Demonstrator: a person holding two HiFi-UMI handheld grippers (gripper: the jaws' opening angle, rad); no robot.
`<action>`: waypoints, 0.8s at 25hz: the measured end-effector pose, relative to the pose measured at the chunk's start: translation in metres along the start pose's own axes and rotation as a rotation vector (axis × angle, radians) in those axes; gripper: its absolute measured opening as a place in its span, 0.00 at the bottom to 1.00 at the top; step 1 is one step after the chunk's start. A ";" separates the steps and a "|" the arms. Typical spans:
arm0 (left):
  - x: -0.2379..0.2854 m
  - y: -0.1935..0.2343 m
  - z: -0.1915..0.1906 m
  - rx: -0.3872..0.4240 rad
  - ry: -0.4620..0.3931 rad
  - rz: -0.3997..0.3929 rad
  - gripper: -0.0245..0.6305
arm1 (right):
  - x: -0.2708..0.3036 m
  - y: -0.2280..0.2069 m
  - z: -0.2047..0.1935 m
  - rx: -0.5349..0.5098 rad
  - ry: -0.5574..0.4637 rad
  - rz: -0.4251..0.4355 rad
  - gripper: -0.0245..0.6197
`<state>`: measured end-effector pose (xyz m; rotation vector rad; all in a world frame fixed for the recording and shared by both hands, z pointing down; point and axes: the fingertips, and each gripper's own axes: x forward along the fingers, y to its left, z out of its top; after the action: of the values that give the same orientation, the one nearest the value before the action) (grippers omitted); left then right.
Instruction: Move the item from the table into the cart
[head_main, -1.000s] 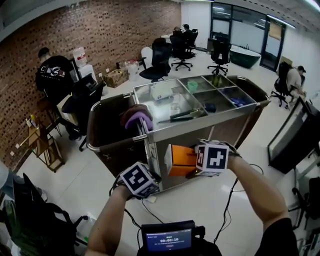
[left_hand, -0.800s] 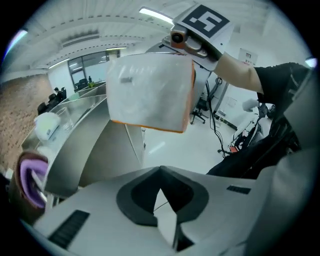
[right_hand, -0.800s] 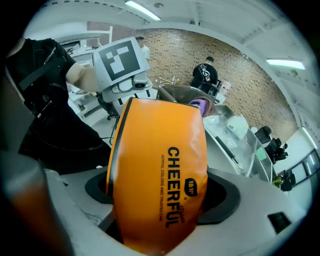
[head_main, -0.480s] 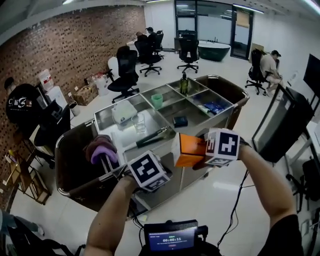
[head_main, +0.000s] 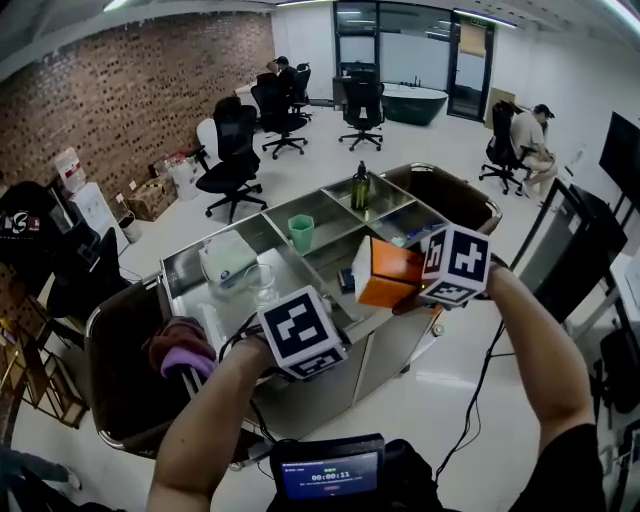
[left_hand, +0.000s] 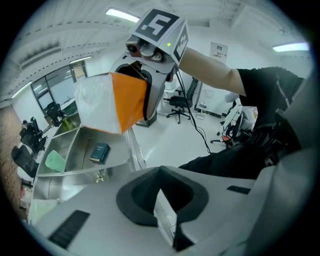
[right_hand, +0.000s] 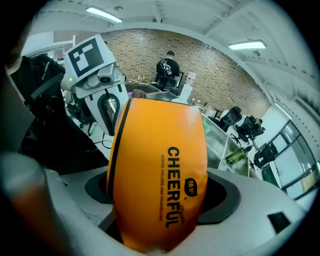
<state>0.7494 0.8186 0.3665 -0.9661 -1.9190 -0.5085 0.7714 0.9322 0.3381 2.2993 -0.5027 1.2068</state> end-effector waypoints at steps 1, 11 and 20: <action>-0.001 0.010 0.003 -0.009 -0.004 0.007 0.04 | 0.002 -0.012 0.000 -0.010 0.002 0.002 0.71; 0.063 0.144 0.085 -0.269 0.023 0.119 0.04 | 0.039 -0.148 -0.055 -0.275 0.002 0.167 0.71; 0.092 0.184 0.091 -0.517 0.024 0.224 0.04 | 0.078 -0.152 -0.087 -0.544 -0.001 0.359 0.71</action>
<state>0.8197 1.0308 0.3929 -1.4752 -1.6578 -0.9012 0.8372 1.0982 0.4078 1.7882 -1.1274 1.0536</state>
